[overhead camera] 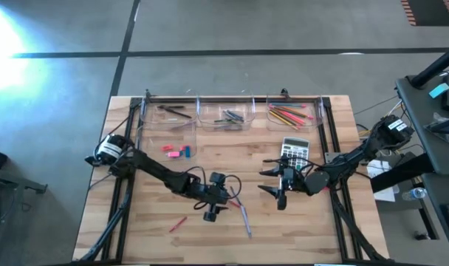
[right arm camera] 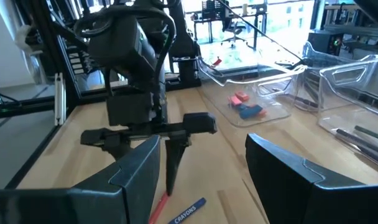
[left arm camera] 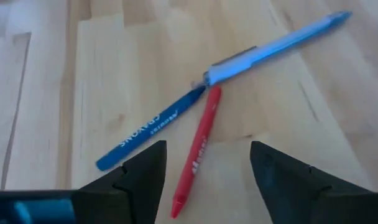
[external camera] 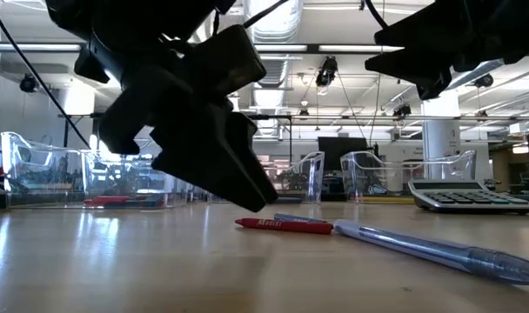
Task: Sort crayons/erasers/pens/pencils in bins
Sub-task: Put the red crayon into the top center transparent bin
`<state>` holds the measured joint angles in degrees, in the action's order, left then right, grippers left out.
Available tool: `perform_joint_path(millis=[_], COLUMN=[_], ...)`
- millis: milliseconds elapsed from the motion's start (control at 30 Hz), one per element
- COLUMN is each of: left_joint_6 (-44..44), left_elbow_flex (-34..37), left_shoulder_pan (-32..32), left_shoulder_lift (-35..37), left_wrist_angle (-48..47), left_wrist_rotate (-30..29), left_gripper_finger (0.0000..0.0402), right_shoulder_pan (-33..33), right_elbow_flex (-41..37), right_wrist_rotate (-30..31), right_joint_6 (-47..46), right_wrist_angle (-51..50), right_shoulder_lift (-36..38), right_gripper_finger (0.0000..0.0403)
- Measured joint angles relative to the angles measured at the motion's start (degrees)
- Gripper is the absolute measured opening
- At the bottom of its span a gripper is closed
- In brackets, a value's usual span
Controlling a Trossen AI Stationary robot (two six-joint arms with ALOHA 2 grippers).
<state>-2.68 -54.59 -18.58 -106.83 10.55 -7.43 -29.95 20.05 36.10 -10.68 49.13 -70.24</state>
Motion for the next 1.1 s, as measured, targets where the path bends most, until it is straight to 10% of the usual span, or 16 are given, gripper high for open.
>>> perform_joint_path(millis=[1100], left_joint_6=[0.5], left_elbow_flex=[-0.5], left_shoulder_pan=[1.7], left_shoulder_lift=[-3.0], left_wrist_angle=[-3.6], left_wrist_rotate=[6.0], left_gripper_finger=[0.0054], right_shoulder_pan=[0.0], right_elbow_flex=[0.0], right_wrist_rotate=[0.0], right_joint_6=[-0.9], right_wrist_angle=[-0.5], right_shoulder_lift=[0.0], right_gripper_finger=[0.0224])
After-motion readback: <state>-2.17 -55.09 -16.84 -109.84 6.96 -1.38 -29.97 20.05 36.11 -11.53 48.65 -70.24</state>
